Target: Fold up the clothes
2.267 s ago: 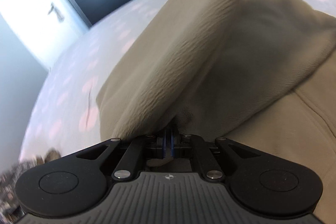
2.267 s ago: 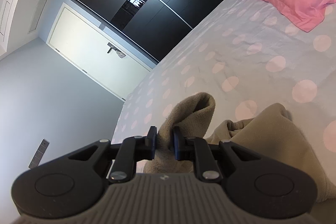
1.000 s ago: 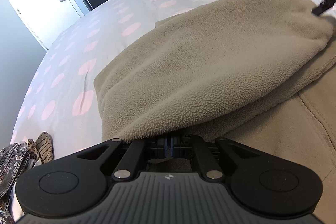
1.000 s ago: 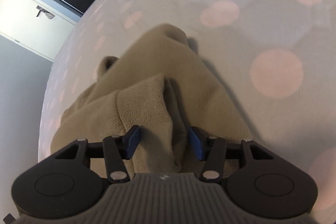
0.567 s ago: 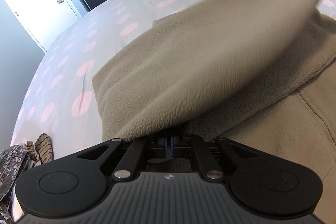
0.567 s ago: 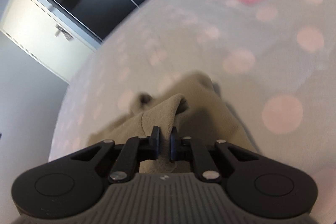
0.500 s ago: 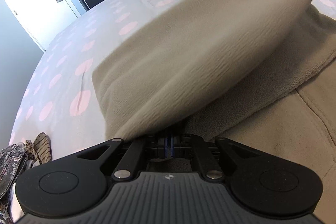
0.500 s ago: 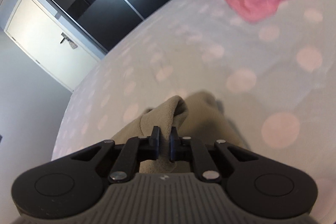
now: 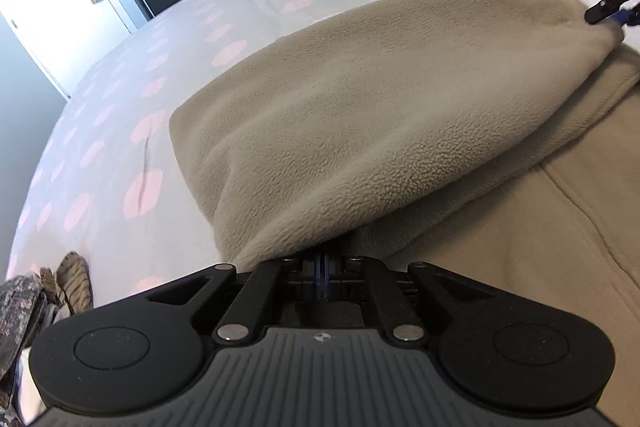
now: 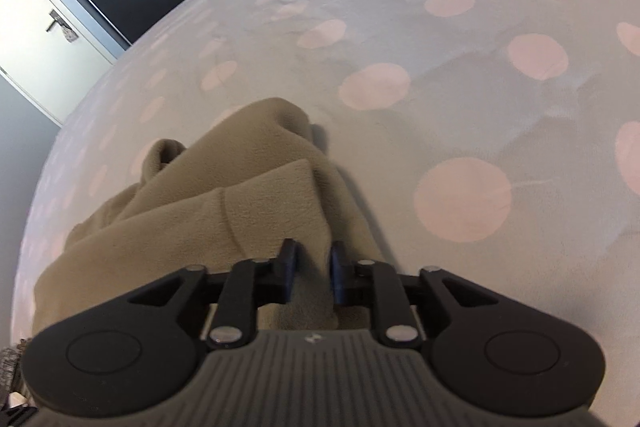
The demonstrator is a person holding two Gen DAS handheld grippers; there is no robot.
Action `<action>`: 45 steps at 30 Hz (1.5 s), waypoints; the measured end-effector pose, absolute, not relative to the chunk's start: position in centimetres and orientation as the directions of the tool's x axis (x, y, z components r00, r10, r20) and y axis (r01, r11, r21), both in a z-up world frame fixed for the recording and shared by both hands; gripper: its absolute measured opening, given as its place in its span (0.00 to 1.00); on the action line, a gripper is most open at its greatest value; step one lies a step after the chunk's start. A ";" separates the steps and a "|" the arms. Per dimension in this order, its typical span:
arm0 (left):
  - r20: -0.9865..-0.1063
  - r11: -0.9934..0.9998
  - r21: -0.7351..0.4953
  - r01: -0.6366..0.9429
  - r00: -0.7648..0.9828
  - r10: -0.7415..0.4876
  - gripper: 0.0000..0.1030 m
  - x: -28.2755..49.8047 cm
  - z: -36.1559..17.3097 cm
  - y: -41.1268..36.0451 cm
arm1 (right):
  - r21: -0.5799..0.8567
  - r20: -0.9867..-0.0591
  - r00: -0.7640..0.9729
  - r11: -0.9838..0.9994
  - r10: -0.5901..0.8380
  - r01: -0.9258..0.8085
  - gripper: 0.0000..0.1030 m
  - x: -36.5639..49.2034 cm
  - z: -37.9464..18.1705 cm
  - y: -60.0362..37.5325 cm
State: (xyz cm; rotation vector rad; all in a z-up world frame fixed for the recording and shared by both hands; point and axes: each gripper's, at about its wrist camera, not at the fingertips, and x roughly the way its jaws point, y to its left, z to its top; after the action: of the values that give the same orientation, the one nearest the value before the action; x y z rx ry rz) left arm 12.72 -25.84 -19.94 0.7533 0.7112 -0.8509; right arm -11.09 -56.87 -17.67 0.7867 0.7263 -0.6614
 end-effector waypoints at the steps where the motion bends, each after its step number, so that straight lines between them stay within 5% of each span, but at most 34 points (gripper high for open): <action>1: -0.801 0.448 0.280 0.849 0.464 -0.378 0.02 12.7 -19.8 -25.3 | 0.364 -0.784 0.562 0.537 -0.265 0.761 0.37 -11.3 -17.5 -56.9; 8: -0.828 0.437 0.235 0.868 0.414 -0.377 0.04 11.9 -18.4 -21.7 | 0.343 -0.763 0.566 0.545 -0.313 0.765 0.39 -13.6 -15.3 -56.8; 12: -0.789 0.435 0.225 0.872 0.425 -0.443 0.11 11.0 -16.3 -20.8 | 0.329 -0.725 0.604 0.604 -0.331 0.726 0.30 -14.2 -13.8 -55.7; 21: -0.743 0.553 0.132 0.822 0.452 -0.494 0.11 15.9 -13.6 -25.6 | 0.264 -0.665 0.680 0.754 -0.309 0.601 0.27 -11.6 -12.6 -52.1; 32: -0.840 0.577 0.166 0.799 0.421 -0.341 0.10 18.6 -20.0 -27.4 | 0.124 -0.762 0.568 0.790 -0.313 0.601 0.20 -8.5 -19.2 -53.0; 45: -0.798 0.545 0.169 0.821 0.438 -0.414 0.10 17.9 -19.3 -26.1 | 0.108 -0.771 0.558 0.799 -0.308 0.591 0.23 -8.1 -19.5 -53.6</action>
State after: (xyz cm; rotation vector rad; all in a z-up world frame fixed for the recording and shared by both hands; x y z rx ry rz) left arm 17.89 -26.14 -19.33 0.6014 0.7790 -0.8274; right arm -8.05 -53.61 -19.50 0.3783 0.8211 -0.5453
